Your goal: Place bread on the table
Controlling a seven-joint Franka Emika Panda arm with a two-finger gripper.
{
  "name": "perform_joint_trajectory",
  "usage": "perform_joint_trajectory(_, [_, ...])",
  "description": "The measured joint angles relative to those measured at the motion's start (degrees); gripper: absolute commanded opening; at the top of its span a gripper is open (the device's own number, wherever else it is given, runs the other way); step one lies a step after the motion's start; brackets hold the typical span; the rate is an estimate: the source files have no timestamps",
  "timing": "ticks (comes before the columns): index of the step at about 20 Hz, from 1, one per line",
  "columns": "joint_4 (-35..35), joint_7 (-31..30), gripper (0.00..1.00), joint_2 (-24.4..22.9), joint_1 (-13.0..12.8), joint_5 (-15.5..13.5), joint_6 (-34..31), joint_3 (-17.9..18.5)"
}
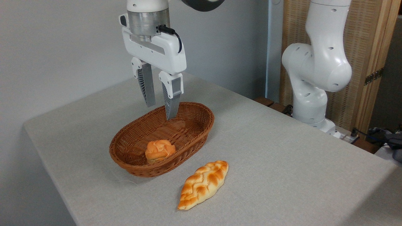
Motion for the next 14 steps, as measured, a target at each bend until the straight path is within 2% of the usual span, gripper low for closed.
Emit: perform_joint_trajectory(14, [0.0, 0.0, 1.00, 0.0, 0.0, 0.0, -1.2, 0.0])
